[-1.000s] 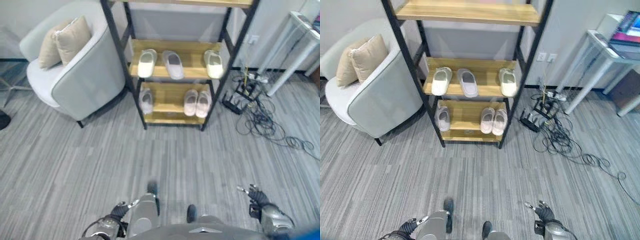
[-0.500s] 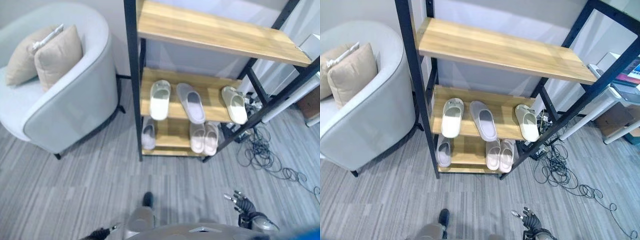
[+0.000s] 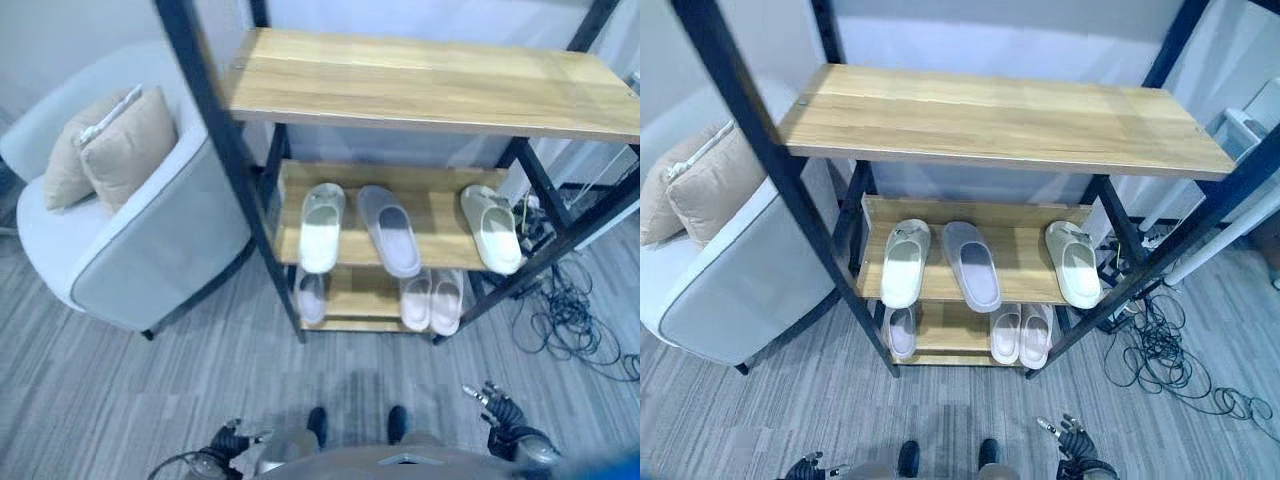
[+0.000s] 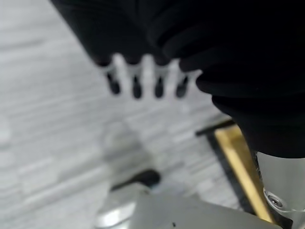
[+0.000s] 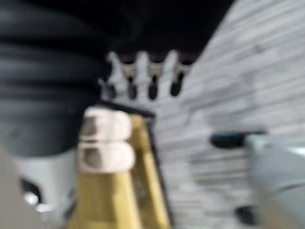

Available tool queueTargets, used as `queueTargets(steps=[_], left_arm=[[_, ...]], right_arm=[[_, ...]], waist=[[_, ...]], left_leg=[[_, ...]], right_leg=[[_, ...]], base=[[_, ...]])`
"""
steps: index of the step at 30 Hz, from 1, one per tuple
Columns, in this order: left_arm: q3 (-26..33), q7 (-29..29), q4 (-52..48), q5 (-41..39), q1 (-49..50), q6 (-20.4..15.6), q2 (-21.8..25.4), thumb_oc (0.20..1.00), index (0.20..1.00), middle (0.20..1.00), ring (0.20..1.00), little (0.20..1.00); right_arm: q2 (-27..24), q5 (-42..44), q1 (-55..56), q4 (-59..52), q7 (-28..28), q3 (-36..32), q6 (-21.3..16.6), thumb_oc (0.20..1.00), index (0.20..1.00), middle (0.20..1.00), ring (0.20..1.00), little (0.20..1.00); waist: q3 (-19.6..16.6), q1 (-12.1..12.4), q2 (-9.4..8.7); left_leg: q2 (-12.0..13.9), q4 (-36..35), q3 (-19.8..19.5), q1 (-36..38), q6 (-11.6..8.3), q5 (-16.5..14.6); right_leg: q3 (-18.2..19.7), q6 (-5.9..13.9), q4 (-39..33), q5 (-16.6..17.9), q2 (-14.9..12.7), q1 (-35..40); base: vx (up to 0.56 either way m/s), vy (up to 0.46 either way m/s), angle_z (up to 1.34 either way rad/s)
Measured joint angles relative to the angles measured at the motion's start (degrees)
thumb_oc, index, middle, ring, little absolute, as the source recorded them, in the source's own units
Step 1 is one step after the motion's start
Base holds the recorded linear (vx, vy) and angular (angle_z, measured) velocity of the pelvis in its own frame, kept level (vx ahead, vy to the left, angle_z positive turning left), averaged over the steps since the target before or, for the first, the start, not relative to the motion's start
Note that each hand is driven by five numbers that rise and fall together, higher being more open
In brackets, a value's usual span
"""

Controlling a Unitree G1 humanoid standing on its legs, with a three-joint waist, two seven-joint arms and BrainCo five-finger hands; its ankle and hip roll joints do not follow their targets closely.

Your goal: Arrange the slippers neatly on the shoe rack.

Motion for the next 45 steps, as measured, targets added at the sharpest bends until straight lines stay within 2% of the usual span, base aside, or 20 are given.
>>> queueTargets(steps=[3, 7, 12, 14, 17, 21, 23, 24, 26, 27, 29, 30, 31, 32, 33, 34, 37, 39, 41, 45], left_arm=[[1.2, 0.0, 2.1, -0.2, 0.1, 0.1, -0.4, 1.000, 1.000, 1.000, 1.000, 1.000], [0.4, -0.1, 2.0, 1.1, 0.9, 0.0, 0.3, 1.000, 1.000, 1.000, 1.000, 1.000], [-0.1, -0.3, 2.0, 2.6, 1.6, 0.0, 0.9, 1.000, 1.000, 1.000, 1.000, 1.000], [-1.7, -0.3, 0.6, 3.1, 1.3, -0.1, 1.1, 1.000, 1.000, 1.000, 1.000, 1.000], [-1.6, -0.3, -0.3, 3.2, 1.4, -0.6, 0.4, 1.000, 1.000, 1.000, 1.000, 1.000], [-1.7, -0.1, -0.3, 3.3, 1.5, -0.8, -0.1, 1.000, 1.000, 1.000, 1.000, 1.000], [-1.5, 0.0, 0.0, 3.3, 2.0, -0.8, -0.6, 1.000, 1.000, 1.000, 1.000, 1.000], [-1.8, 0.0, 0.0, 3.8, 1.8, -0.7, -1.0, 1.000, 1.000, 1.000, 1.000, 1.000], [-2.6, 0.0, 0.0, 5.5, 2.0, -0.6, -0.8, 1.000, 1.000, 1.000, 1.000, 1.000], [-2.8, -0.1, -0.1, 5.6, 1.7, -0.3, -1.1, 1.000, 1.000, 1.000, 1.000, 1.000], [-2.8, -0.1, -0.1, 5.6, 1.9, 0.0, -1.2, 1.000, 1.000, 1.000, 1.000, 1.000], [-2.4, 0.0, -0.2, 5.4, 1.5, 0.1, -1.3, 1.000, 1.000, 1.000, 1.000, 1.000], [-1.6, 0.0, -0.2, 5.4, 1.4, 0.1, -1.5, 1.000, 1.000, 1.000, 1.000, 1.000], [-1.8, 0.1, -0.3, 5.4, 1.3, 0.1, -1.6, 1.000, 1.000, 1.000, 1.000, 1.000], [-3.4, 0.3, -1.2, 5.4, 1.0, 0.1, -1.6, 1.000, 1.000, 1.000, 1.000, 1.000], [-4.3, 0.6, -2.1, 5.4, 0.4, 0.0, -1.3, 1.000, 1.000, 1.000, 1.000, 1.000], [-5.7, 1.5, -3.4, 5.3, -0.3, -0.2, -1.6, 1.000, 1.000, 1.000, 1.000, 1.000], [-6.0, 1.9, -3.9, 5.2, -1.0, -0.3, -1.9, 1.000, 1.000, 1.000, 1.000, 1.000], [-7.6, 2.2, -4.2, 5.1, -2.2, -0.6, -2.0, 1.000, 1.000, 1.000, 1.000, 1.000], [-8.5, 2.5, -4.6, 5.2, -3.1, -1.6, -1.9, 1.000, 1.000, 1.000, 1.000, 1.000]], right_arm=[[-0.2, 3.5, 1.0, -10.0, 2.4, 2.1, -0.4, 1.000, 1.000, 1.000, 1.000, 1.000], [-1.6, 3.6, 3.3, -21.2, 5.5, 7.2, -1.7, 1.000, 1.000, 1.000, 1.000, 1.000], [-2.3, 2.4, 3.1, -21.5, 8.0, 15.3, -1.6, 1.000, 1.000, 1.000, 1.000, 1.000], [-6.2, 0.2, 2.1, -28.6, 8.7, 22.8, -0.5, 1.000, 1.000, 1.000, 1.000, 1.000], [-7.1, -3.7, -0.5, -34.3, 10.6, 26.0, -0.4, 1.000, 1.000, 1.000, 1.000, 1.000], [-7.3, -6.7, -8.5, -38.5, 10.4, 26.2, -0.1, 1.000, 1.000, 1.000, 1.000, 1.000], [-10.7, -8.9, -13.0, -46.2, 10.2, 27.3, 1.8, 1.000, 1.000, 1.000, 1.000, 1.000], [-14.0, -10.3, -16.3, -53.5, 10.3, 28.4, 1.4, 1.000, 1.000, 1.000, 1.000, 1.000], [-13.4, -11.2, -19.9, -57.2, 10.0, 25.9, -1.7, 1.000, 1.000, 1.000, 1.000, 1.000], [-11.1, -13.0, -21.9, -56.3, 8.2, 24.1, -2.4, 1.000, 1.000, 1.000, 1.000, 1.000], [-11.5, -15.8, -23.9, -54.5, 6.5, 23.3, -2.4, 1.000, 1.000, 1.000, 1.000, 1.000], [-11.5, -22.6, -25.6, -50.9, 3.3, 22.4, -2.7, 1.000, 1.000, 1.000, 1.000, 1.000], [-11.4, -25.0, -26.1, -48.4, 1.9, 21.3, -2.7, 1.000, 1.000, 1.000, 1.000, 1.000], [-11.6, -27.1, -26.2, -47.1, 0.4, 20.8, -2.7, 1.000, 1.000, 1.000, 1.000, 1.000], [-12.1, -34.8, -27.1, -40.5, -4.2, 18.4, -3.4, 1.000, 1.000, 1.000, 1.000, 1.000], [-12.8, -37.7, -27.7, -36.6, -6.5, 16.2, -2.5, 1.000, 1.000, 1.000, 1.000, 1.000], [-14.8, -43.2, -28.0, -31.9, -11.8, 13.3, -1.5, 1.000, 1.000, 1.000, 1.000, 1.000], [-15.4, -45.0, -27.9, -28.9, -15.1, 11.2, 0.7, 1.000, 1.000, 1.000, 1.000, 1.000], [-17.3, -46.1, -28.9, -24.8, -18.7, 10.9, -1.1, 1.000, 1.000, 1.000, 1.000, 1.000], [-18.7, -45.3, -30.8, -17.9, -23.1, 9.5, -1.1, 1.000, 1.000, 1.000, 1.000, 1.000]], waist=[[-0.8, 0.0, -0.51], [-3.8, 0.4, -1.78], [-6.6, 1.1, -2.43], [-6.6, 2.1, -2.35], [-6.8, 3.0, -1.98], [-7.0, 3.6, -1.17], [-6.9, 3.7, -1.07], [-6.9, 3.5, -0.55], [-6.8, 3.4, 0.08], [-7.1, 3.4, 0.06], [-6.7, 3.6, 0.64], [-6.5, 3.7, 0.63], [-6.1, 3.7, 0.72], [-5.6, 3.9, 0.91], [-5.2, 4.2, 1.11], [-4.8, 4.7, 0.64], [-2.8, 5.1, 1.92], [-0.8, 5.0, 3.02], [0.7, 5.4, 3.80], [2.6, 5.7, 4.70]], left_leg=[[1.7, -4.0, -0.1, 3.1, -1.61, 1.4], [2.3, -4.0, -0.4, 3.4, -1.91, 1.6], [2.3, -4.1, -0.5, 3.2, -1.74, 1.6], [2.3, -4.0, -0.3, 2.8, -1.77, 1.7], [2.5, -4.0, -0.3, 2.3, -2.08, 2.5], [2.5, -4.0, -0.3, 1.5, -2.32, 3.0], [2.6, -4.0, -0.2, 0.8, -2.39, 3.4], [2.6, -4.0, -0.1, 0.5, -2.45, 3.6], [2.7, -4.0, 0.1, 0.4, -2.80, 3.9], [2.8, -4.0, 0.3, 0.5, -2.96, 4.0], [2.8, -4.0, 0.5, 0.4, -2.98, 4.0], [2.8, -4.0, 0.9, 0.4, -2.99, 4.1], [2.9, -4.0, 1.1, 0.2, -2.86, 4.1], [2.9, -4.0, 1.1, -0.1, -2.59, 4.0], [2.9, -4.0, 1.1, -1.3, -2.51, 4.2], [2.9, -4.0, 1.1, -1.9, -2.58, 4.5], [3.0, -4.0, 0.8, -3.9, -2.66, 5.0], [3.1, -4.0, 0.3, -4.7, -2.80, 5.8], [3.3, -4.0, -0.4, -5.7, -3.04, 6.3], [3.5, -4.0, -2.0, -7.8, -3.28, 7.2]], right_leg=[[-0.2, -0.98, -0.5, -0.3, 1.6, 1.4], [-1.2, -1.47, -0.8, -0.5, 2.2, 2.0], [-1.4, -1.65, -0.8, -0.6, 2.1, 2.1], [-1.5, -1.57, -0.8, -0.6, 2.0, 1.8], [-2.6, -1.61, -0.8, -0.6, 1.9, 1.8], [-2.6, -1.66, -0.8, -0.4, 1.9, 1.2], [-2.7, -1.51, -0.8, -0.2, 1.9, 0.5], [-2.7, -1.22, -0.8, 0.0, 1.8, -0.3], [-2.6, -1.42, -0.8, 0.5, 1.9, -0.5], [-2.6, -1.44, -0.8, 0.5, 2.1, -0.2], [-2.5, -1.44, -0.8, 0.6, 2.0, -0.3], [-2.1, -1.24, -0.8, 0.8, 2.0, -0.8], [-1.8, -1.14, -0.8, 0.9, 2.0, -1.1], [-1.8, -1.05, -0.8, 1.0, 2.0, -1.1], [-1.8, -0.75, -0.8, 1.2, 2.0, -2.3], [-1.8, -0.75, -0.8, 1.2, 2.0, -3.1], [-2.2, -0.57, -0.8, 1.5, 2.0, -4.9], [-3.1, -0.72, -0.8, 2.1, 2.2, -5.5], [-3.8, -0.95, -0.8, 2.3, 2.5, -6.1], [-5.7, -1.48, -0.8, 2.5, 2.6, -7.2]], base=[[0.05, -0.008, -0.03], [0.04, -0.004, 0.08], [0.02, 0.011, 0.04], [0.03, 0.022, 0.13], [0.02, 0.027, 0.17], [0.00, 0.004, 0.01], [0.04, 0.014, 0.01], [0.05, 0.016, -0.04], [0.03, 0.016, -0.04], [0.01, 0.015, -0.04], [0.00, 0.007, -0.06], [0.00, -0.008, -0.12], [-0.01, -0.013, -0.13], [-0.02, -0.011, -0.06], [-0.05, -0.009, -0.01], [-0.05, -0.008, 0.00], [-0.03, -0.012, 0.07], [-0.07, -0.022, 0.14], [-0.07, -0.028, 0.15], [-0.01, 0.004, 0.23]])
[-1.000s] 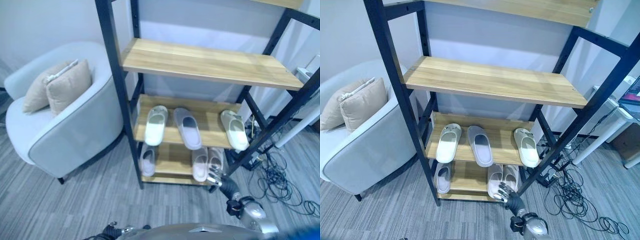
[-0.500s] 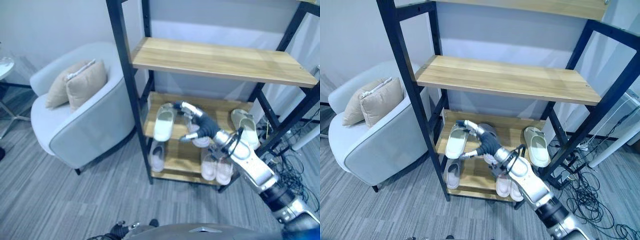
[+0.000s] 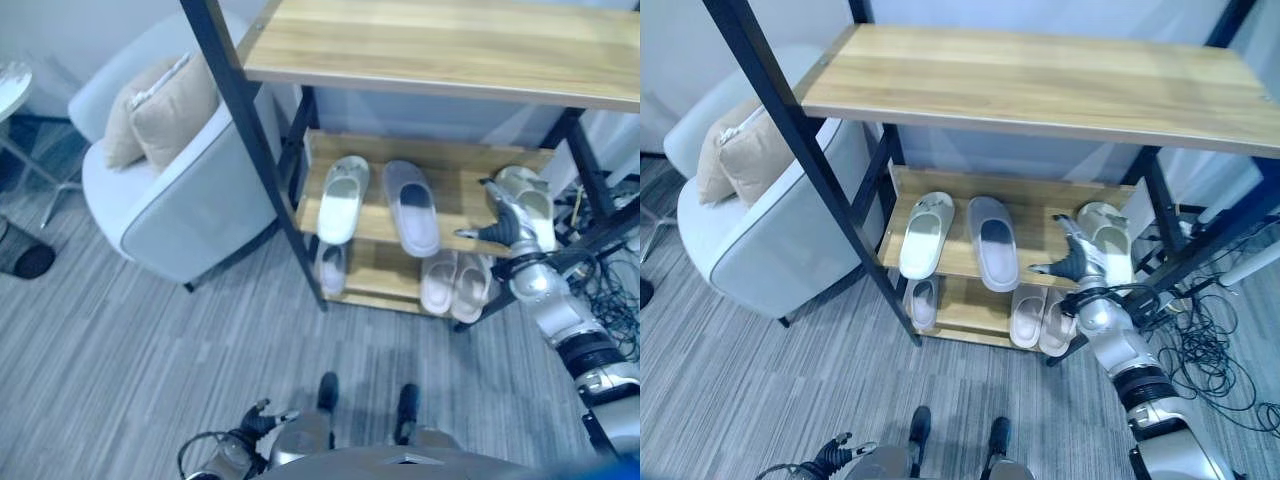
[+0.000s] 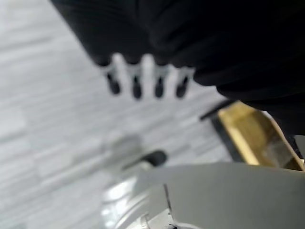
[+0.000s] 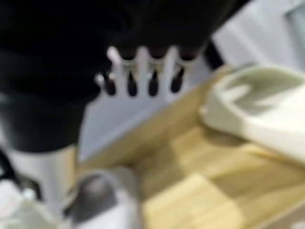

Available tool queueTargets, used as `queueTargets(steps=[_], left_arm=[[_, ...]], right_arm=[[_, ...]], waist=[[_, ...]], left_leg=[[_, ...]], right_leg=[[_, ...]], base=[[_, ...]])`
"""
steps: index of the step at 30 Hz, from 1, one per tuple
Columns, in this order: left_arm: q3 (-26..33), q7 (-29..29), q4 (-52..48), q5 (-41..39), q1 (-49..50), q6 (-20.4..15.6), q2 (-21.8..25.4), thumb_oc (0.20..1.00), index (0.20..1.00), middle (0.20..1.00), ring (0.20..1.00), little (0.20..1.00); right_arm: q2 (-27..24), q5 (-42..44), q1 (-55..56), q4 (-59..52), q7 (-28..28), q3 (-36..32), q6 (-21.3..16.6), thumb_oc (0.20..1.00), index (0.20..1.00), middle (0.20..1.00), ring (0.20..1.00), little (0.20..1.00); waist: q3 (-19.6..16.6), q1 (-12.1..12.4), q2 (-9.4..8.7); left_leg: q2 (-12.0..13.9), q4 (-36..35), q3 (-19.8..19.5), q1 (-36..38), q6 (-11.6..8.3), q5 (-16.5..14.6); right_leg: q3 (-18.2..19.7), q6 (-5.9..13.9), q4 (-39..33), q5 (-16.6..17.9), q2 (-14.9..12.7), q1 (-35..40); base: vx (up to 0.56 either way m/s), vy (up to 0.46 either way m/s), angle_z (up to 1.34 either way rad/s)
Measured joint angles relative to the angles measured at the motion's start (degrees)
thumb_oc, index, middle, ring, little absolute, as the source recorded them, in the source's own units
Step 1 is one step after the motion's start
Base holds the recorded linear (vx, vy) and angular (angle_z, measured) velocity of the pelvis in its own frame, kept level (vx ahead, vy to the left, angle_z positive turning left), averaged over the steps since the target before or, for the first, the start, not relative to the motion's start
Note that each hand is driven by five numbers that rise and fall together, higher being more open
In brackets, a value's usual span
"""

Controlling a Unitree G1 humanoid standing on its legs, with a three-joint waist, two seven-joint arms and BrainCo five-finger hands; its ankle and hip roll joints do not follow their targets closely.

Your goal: Arrange the slippers neatly on the shoe rack.

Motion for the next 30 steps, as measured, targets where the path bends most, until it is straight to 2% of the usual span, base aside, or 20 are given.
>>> queueTargets(steps=[4, 7, 11, 13, 16, 22, 23, 24, 25, 26, 30], left_arm=[[-0.5, 0.5, -0.2, 0.2, -1.1, -1.0, -0.1, 1.000, 1.000, 1.000, 1.000, 1.000], [-1.2, 3.3, -2.4, 0.3, -1.5, -1.2, 0.2, 1.000, 1.000, 1.000, 1.000, 1.000], [-2.4, 4.2, -2.6, 0.3, -2.5, -2.0, 0.4, 1.000, 1.000, 1.000, 1.000, 1.000], [-3.3, 4.9, -2.8, 0.2, -3.7, -2.0, 0.6, 1.000, 1.000, 1.000, 1.000, 1.000], [-3.7, 6.6, -3.4, -0.5, -5.7, -2.1, 0.6, 1.000, 1.000, 1.000, 1.000, 1.000], [-4.4, 7.7, -6.2, -1.1, -6.2, -2.2, 0.7, 1.000, 1.000, 1.000, 1.000, 1.000], [-4.4, 7.7, -6.6, -1.1, -6.2, -2.3, 0.7, 1.000, 1.000, 1.000, 1.000, 1.000], [-4.4, 7.7, -6.7, -1.1, -6.2, -2.5, 0.7, 1.000, 1.000, 1.000, 1.000, 1.000], [-4.4, 7.8, -6.7, -1.1, -6.2, -2.6, 0.8, 1.000, 1.000, 1.000, 1.000, 1.000], [-4.4, 8.1, -6.7, -1.2, -6.4, -2.7, 0.7, 1.000, 1.000, 1.000, 1.000, 1.000], [-4.3, 8.4, -6.8, -2.0, -6.5, -3.2, 0.6, 1.000, 1.000, 1.000, 1.000, 1.000]], right_arm=[[0.1, 1.2, -2.6, 0.5, -2.6, 0.1, 0.0, 1.000, 1.000, 1.000, 1.000, 1.000], [0.1, 0.9, -6.7, 0.8, -4.5, 0.4, 0.0, 1.000, 1.000, 1.000, 1.000, 1.000], [0.6, 2.0, -9.8, 1.9, -6.7, 0.1, 0.0, 1.000, 1.000, 1.000, 1.000, 1.000], [1.9, 5.3, -11.9, 3.5, -7.8, -0.1, -0.7, 1.000, 1.000, 1.000, 1.000, 1.000], [3.1, 11.0, -16.7, 11.9, -9.8, -1.9, -1.0, 1.000, 1.000, 1.000, 1.000, 1.000], [1.0, 16.9, -23.5, 16.5, -10.9, -2.7, -1.6, 1.000, 1.000, 1.000, 1.000, 1.000], [0.9, 17.6, -24.3, 17.7, -11.2, -2.7, -1.9, 0.661, 0.661, 0.661, 0.661, 0.661], [0.9, 18.6, -24.6, 18.0, -11.7, -2.8, -2.3, 0.438, 0.438, 0.438, 0.438, 0.438], [0.9, 19.5, -24.7, 18.0, -12.0, -3.0, -3.0, 0.341, 0.341, 0.341, 0.341, 0.341], [0.6, 20.7, -24.8, 18.0, -12.4, -3.8, -3.9, 0.200, 0.200, 0.200, 0.200, 0.200], [0.6, 21.8, -24.9, 17.7, -13.4, -4.6, -4.1, 0.200, 0.200, 0.200, 0.200, 0.200]], waist=[[1.5, 0.9, 0.61], [4.1, 1.3, 0.78], [4.8, 2.5, 0.86], [5.9, 2.9, 0.99], [7.0, 4.2, 1.00], [9.6, 5.9, 2.08], [9.9, 6.0, 2.18], [9.9, 6.2, 2.20], [9.9, 6.2, 2.23], [10.2, 6.1, 2.44], [10.5, 6.6, 2.68]], left_leg=[[0.0, 0.0, 0.0, -1.4, -0.31, 0.2], [0.1, 0.0, -0.2, -2.2, -0.45, 0.5], [0.1, 0.3, -0.3, -3.9, -0.54, 0.6], [0.1, 0.3, -0.5, -4.1, -0.31, 0.8], [0.1, 0.3, -1.8, -6.7, -0.67, 1.1], [-0.2, 0.3, -2.4, -8.2, -0.37, 1.6], [-0.3, 0.3, -2.5, -8.4, -0.60, 1.5], [-0.3, 0.3, -2.7, -9.0, -0.69, 1.5], [-0.3, 0.3, -2.9, -9.4, -0.74, 1.6], [-0.3, 0.3, -3.3, -9.9, -0.75, 1.8], [-0.4, 0.3, -3.9, -10.3, -0.78, 1.8]], right_leg=[[0.0, 0.02, 0.0, 0.0, 0.0, -1.5], [-0.2, -0.09, 0.0, 0.1, 0.1, -2.2], [-0.3, -0.22, 0.1, 0.4, 0.2, -3.9], [-0.4, -0.49, 0.2, 0.7, 0.2, -3.9], [-1.9, -0.44, 0.2, 0.6, 0.2, -5.8], [-2.2, -0.63, 0.2, 0.8, 0.0, -7.1], [-2.3, -0.62, 0.2, 0.8, 0.0, -7.2], [-2.4, -0.60, 0.2, 0.8, 0.0, -7.6], [-2.6, -0.61, 0.2, 0.8, 0.0, -8.1], [-3.2, -0.64, 0.3, 0.8, 0.0, -8.3], [-3.7, -0.39, 0.2, 0.6, 0.0, -8.4]], base=[[-0.01, 0.000, 0.01], [-0.01, -0.001, 0.02], [0.00, 0.000, 0.00], [0.00, -0.006, 0.04], [0.01, 0.001, 0.22], [0.00, 0.010, 0.05], [0.01, 0.012, 0.05], [0.00, 0.011, 0.07], [0.01, 0.016, 0.15], [0.01, 0.016, 0.12], [0.01, 0.005, 0.07]])
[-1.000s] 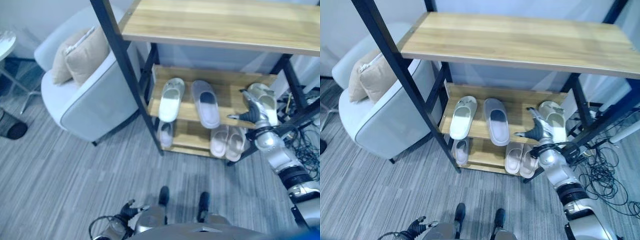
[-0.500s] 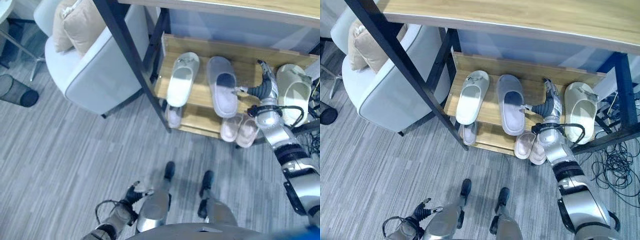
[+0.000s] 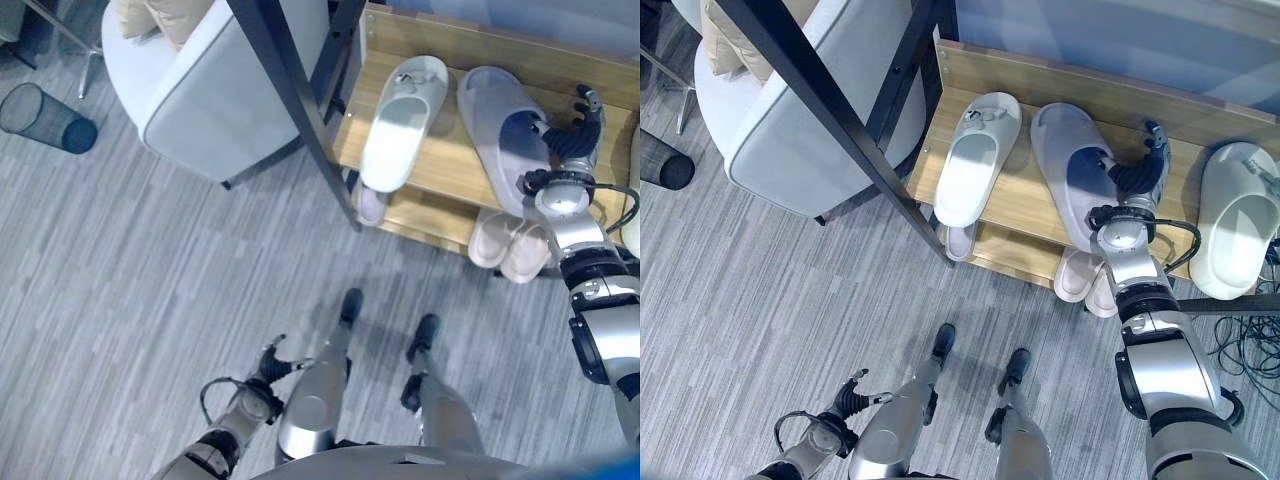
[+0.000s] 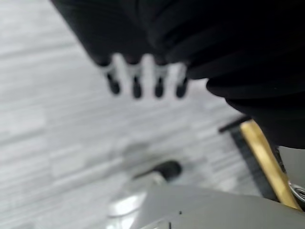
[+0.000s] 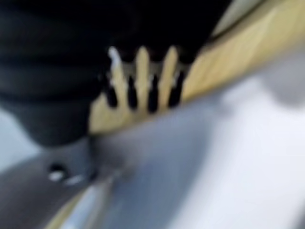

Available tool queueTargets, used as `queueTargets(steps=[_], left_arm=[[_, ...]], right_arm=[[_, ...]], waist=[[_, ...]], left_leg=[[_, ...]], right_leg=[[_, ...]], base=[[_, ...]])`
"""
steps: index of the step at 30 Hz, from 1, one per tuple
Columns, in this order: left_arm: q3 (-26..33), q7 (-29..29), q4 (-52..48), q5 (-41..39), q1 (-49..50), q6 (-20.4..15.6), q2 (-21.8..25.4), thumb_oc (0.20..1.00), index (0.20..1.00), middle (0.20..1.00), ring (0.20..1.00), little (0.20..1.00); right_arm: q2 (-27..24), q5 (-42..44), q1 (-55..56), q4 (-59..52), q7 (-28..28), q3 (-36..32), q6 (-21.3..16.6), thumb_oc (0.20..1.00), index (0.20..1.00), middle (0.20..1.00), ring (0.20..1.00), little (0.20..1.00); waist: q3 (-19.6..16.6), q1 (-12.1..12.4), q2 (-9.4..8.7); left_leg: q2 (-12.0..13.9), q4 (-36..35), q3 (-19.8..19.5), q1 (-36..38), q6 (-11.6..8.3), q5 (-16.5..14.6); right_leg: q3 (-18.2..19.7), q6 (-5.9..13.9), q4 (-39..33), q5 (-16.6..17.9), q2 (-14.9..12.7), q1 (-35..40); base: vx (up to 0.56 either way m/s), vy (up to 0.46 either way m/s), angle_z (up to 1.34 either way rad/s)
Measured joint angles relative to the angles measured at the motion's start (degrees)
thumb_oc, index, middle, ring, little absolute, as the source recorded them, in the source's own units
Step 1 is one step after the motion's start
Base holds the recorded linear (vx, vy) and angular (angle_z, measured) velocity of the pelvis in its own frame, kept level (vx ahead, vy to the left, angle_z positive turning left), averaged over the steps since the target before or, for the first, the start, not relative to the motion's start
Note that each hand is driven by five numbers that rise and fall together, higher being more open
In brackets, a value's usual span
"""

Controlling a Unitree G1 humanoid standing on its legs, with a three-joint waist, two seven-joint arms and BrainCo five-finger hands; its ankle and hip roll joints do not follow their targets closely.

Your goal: Arrange the slippers neatly on the shoe rack.

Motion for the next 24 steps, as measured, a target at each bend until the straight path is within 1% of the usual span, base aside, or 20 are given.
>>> queueTargets(steps=[4, 10, 11, 13, 15, 16, 17, 20, 21, 23, 24], left_arm=[[0.2, 0.2, 0.4, -0.7, 0.0, 0.0, -0.2, 1.000, 1.000, 1.000, 1.000, 1.000], [0.1, 0.3, 0.3, -0.7, -0.5, 0.1, -0.3, 1.000, 1.000, 1.000, 1.000, 1.000], [0.3, 0.4, -0.1, -0.7, -0.9, 0.2, -0.3, 1.000, 1.000, 1.000, 1.000, 1.000], [0.6, 0.4, -0.2, -1.3, -1.2, 0.2, -0.3, 1.000, 1.000, 1.000, 1.000, 1.000], [0.6, 0.5, -2.3, -2.6, -1.3, 0.2, -0.1, 1.000, 1.000, 1.000, 1.000, 1.000], [0.5, 0.6, -3.0, -2.9, -1.6, 0.1, 0.1, 1.000, 1.000, 1.000, 1.000, 1.000], [0.6, 0.6, -2.9, -2.9, -1.7, 0.1, 0.2, 1.000, 1.000, 1.000, 1.000, 1.000], [1.2, 1.2, -2.5, -2.9, -2.1, 0.1, 0.2, 1.000, 1.000, 1.000, 1.000, 1.000], [1.9, 1.7, -2.2, -2.9, -2.0, 0.1, 0.2, 1.000, 1.000, 1.000, 1.000, 1.000], [4.3, 2.0, -1.1, -3.1, -1.4, 0.2, -0.2, 1.000, 1.000, 1.000, 1.000, 1.000], [4.4, 2.2, -0.6, -3.3, -1.5, 0.2, -0.1, 1.000, 1.000, 1.000, 1.000, 1.000]], right_arm=[[0.2, 0.0, 2.0, -3.1, 0.1, -0.5, -0.8, 0.200, 0.200, 0.200, 0.200, 0.200], [2.2, 0.1, 6.5, -8.5, -1.5, -6.3, -1.5, 0.200, 0.200, 0.200, 0.200, 0.200], [2.8, 0.1, 8.9, -11.2, -2.2, -8.2, -1.7, 0.200, 0.200, 0.200, 0.200, 0.200], [3.4, 0.1, 10.4, -11.7, -3.0, -9.0, -2.4, 0.200, 0.200, 0.200, 0.200, 0.200], [4.9, 0.1, 13.2, -13.4, -3.5, -11.1, -3.3, 0.200, 0.200, 0.200, 0.200, 0.200], [7.0, 0.1, 15.9, -14.8, -4.1, -11.9, -3.7, 0.200, 0.200, 0.200, 0.200, 0.200], [8.1, 0.1, 16.6, -15.4, -4.1, -12.0, -3.8, 0.200, 0.200, 0.200, 0.200, 0.200], [10.1, 0.1, 21.4, -19.2, -4.2, -12.0, -4.1, 0.200, 0.200, 0.200, 0.200, 0.200], [11.3, 0.0, 23.6, -20.3, -4.1, -11.8, -4.6, 0.200, 0.200, 0.200, 0.200, 0.200], [12.8, -0.1, 27.3, -25.8, -3.1, -10.4, -4.5, 0.200, 0.200, 0.200, 0.200, 0.200], [13.0, -0.1, 28.6, -25.5, -2.5, -9.6, -4.6, 0.200, 0.200, 0.200, 0.200, 0.200]], waist=[[0.0, -0.1, 0.02], [0.0, 0.0, -0.05], [0.0, 0.2, -0.22], [-0.1, 0.0, -0.69], [-0.2, -0.2, -1.25], [-0.2, -1.1, -2.06], [-0.2, -1.3, -2.44], [-0.3, -2.5, -3.16], [-0.4, -3.1, -3.46], [-0.4, -4.1, -3.83], [-0.4, -4.8, -4.01]], left_leg=[[-0.1, 0.0, -1.2, -0.8, -0.25, 0.2], [-0.5, 0.0, -2.2, -1.4, -0.21, 0.5], [-0.6, 0.0, -2.3, -1.4, -0.17, 0.6], [-0.7, 0.0, -2.4, -1.4, 0.19, 0.9], [-0.8, 0.2, -2.4, -1.4, 0.35, 1.0], [-1.0, 0.6, -2.4, -1.2, 0.35, 1.0], [-1.0, 0.6, -2.3, -1.0, 0.32, 1.0], [-1.1, 0.6, -2.0, -0.7, 0.05, 0.8], [-1.1, 0.6, -1.6, -0.5, 0.06, 0.8], [-1.1, 0.6, -0.2, 0.0, 0.34, 0.6], [-1.2, 0.7, 0.5, 0.4, 0.43, 0.5]], right_leg=[[-1.4, 0.04, 0.0, -0.1, 0.0, -0.2], [-2.1, 0.04, 0.0, -0.1, -0.3, -0.3], [-2.5, 0.07, 0.0, -0.1, -0.4, -0.2], [-2.5, 0.08, 0.0, -0.1, -0.5, -0.1], [-2.7, 0.10, 0.0, -0.1, -0.7, 0.0], [-2.8, 0.15, 0.0, -0.2, -0.8, 0.4], [-2.6, 0.16, 0.0, -0.1, -0.8, 0.5], [-2.3, 0.22, 0.0, -0.1, -0.9, 0.7], [-1.8, 0.29, 0.0, -0.1, -1.0, 0.7], [-0.3, 0.47, 0.0, 0.2, -1.1, 0.6], [0.5, 0.45, 0.0, 0.3, -1.2, 0.6]], base=[[0.01, 0.014, 0.15], [0.01, 0.012, 0.09], [0.00, 0.008, 0.11], [-0.02, 0.010, 0.07], [-0.03, 0.034, 0.05], [-0.03, 0.057, 0.04], [-0.02, 0.052, -0.02], [-0.03, 0.051, -0.06], [-0.04, 0.050, -0.15], [-0.07, 0.086, -0.33], [-0.06, 0.074, -0.34]])
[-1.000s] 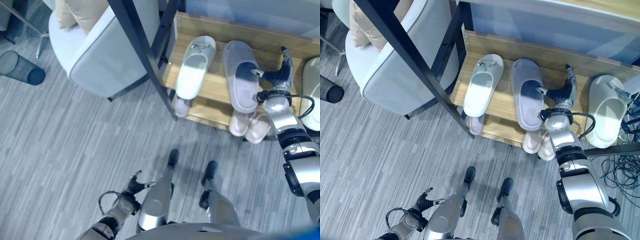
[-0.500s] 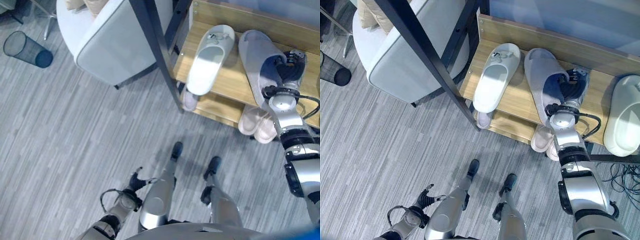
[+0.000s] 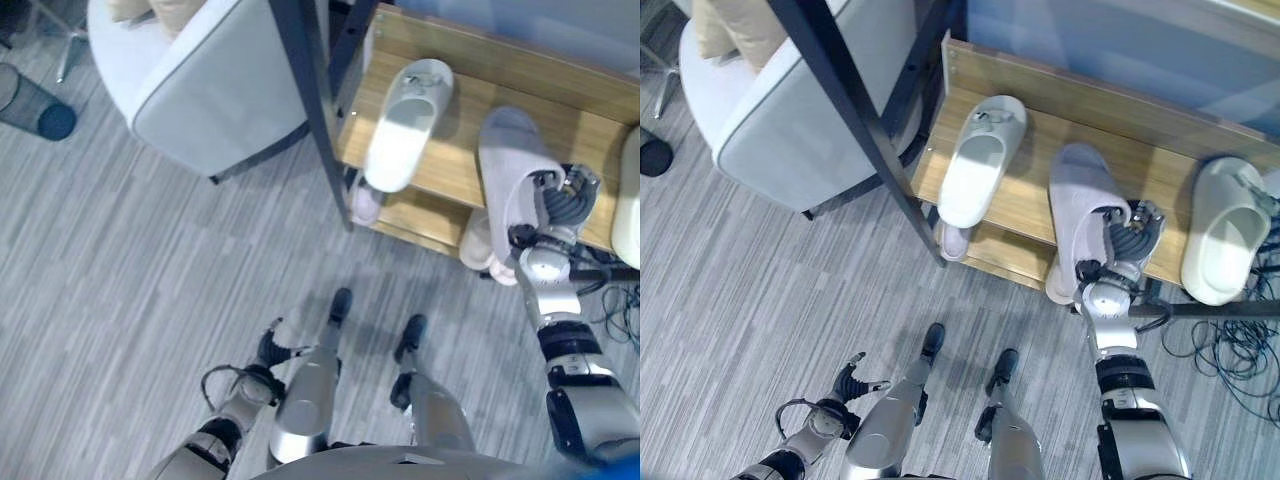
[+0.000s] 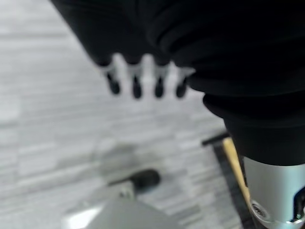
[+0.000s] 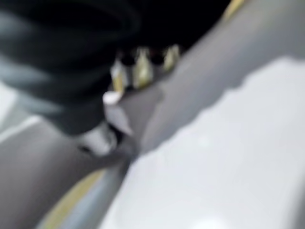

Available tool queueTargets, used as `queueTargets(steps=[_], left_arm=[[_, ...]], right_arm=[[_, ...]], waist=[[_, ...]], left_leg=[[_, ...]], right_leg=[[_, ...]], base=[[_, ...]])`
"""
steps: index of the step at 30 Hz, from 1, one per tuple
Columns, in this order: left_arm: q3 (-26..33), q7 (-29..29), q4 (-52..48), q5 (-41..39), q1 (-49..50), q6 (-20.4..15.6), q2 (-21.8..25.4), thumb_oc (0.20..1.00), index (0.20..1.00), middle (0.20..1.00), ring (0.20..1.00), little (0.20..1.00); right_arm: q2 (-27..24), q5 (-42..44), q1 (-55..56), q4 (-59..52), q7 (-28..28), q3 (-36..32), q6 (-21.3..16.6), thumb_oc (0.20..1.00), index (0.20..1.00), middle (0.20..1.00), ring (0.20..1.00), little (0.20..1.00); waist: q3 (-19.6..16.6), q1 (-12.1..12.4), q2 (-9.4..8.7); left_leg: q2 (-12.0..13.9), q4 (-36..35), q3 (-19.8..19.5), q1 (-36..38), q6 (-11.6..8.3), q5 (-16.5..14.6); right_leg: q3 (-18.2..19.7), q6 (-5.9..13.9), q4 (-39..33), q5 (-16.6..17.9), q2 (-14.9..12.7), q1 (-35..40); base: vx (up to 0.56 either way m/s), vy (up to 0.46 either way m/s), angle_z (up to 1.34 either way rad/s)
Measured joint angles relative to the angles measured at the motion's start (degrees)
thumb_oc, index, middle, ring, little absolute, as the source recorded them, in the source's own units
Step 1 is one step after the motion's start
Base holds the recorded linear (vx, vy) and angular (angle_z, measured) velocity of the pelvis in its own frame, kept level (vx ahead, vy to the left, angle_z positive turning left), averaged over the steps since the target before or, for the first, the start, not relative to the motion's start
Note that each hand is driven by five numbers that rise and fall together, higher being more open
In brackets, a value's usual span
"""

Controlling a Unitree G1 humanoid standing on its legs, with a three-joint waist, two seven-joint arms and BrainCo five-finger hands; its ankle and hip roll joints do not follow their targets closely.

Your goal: Arrange the slippers neatly on the shoe rack.

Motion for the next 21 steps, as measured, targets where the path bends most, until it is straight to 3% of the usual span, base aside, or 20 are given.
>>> queueTargets(steps=[5, 8, 13, 15, 21], left_arm=[[3.9, 0.5, 5.2, -0.9, 0.0, -0.1, -0.1, 1.000, 1.000, 1.000, 1.000, 1.000], [4.7, 0.6, 6.9, -1.3, 0.0, -0.2, -0.3, 1.000, 1.000, 1.000, 1.000, 1.000], [8.0, 0.7, 7.2, -3.3, -1.2, -0.5, 0.3, 1.000, 1.000, 1.000, 1.000, 1.000], [11.8, 1.0, 7.1, -8.2, -2.8, -1.7, 0.6, 1.000, 1.000, 1.000, 1.000, 1.000], [11.9, 2.8, 6.8, -15.4, -7.3, -2.9, 0.8, 1.000, 1.000, 1.000, 1.000, 1.000]], right_arm=[[3.4, -0.6, 13.3, -11.2, 7.4, 5.7, -1.4, 0.200, 0.200, 0.200, 0.200, 0.200], [4.8, -0.2, 20.1, -12.1, 11.2, 7.6, -1.3, 0.200, 0.200, 0.200, 0.200, 0.200], [2.8, 0.0, 28.2, -14.8, 17.9, 14.8, -1.5, 0.200, 0.200, 0.200, 0.200, 0.200], [1.8, -0.2, 27.9, -12.5, 19.8, 16.9, -1.5, 0.200, 0.200, 0.200, 0.200, 0.200], [1.7, -0.3, 23.3, -9.8, 19.4, 15.6, -1.3, 0.200, 0.200, 0.200, 0.200, 0.200]], waist=[[0.5, -3.3, -1.26], [0.7, -5.3, -1.90], [1.4, -8.0, -2.43], [2.3, -9.0, -2.54], [5.6, -9.2, -2.12]], left_leg=[[0.0, 2.0, 2.9, 0.1, 0.28, -1.3], [0.0, 3.5, 4.9, 0.0, 0.52, -2.3], [0.1, 4.4, 8.2, -0.2, 0.89, -2.9], [0.2, 5.8, 8.8, -1.3, 0.96, -3.3], [0.6, 7.5, 9.4, -4.3, 1.03, -3.3]], right_leg=[[3.0, 0.08, 0.0, 0.6, -0.1, -0.3], [4.8, 0.15, 0.4, 0.9, -0.3, -0.9], [7.9, 0.44, 1.8, 1.2, -0.5, -3.2], [9.1, 0.44, 2.4, 1.2, -0.4, -4.2], [9.2, 0.46, 3.2, 1.2, -0.3, -7.2]], base=[[-0.05, 0.051, -0.29], [-0.05, 0.052, -0.34], [-0.04, 0.028, -0.35], [-0.04, 0.008, -0.21], [-0.03, -0.005, -0.08]])
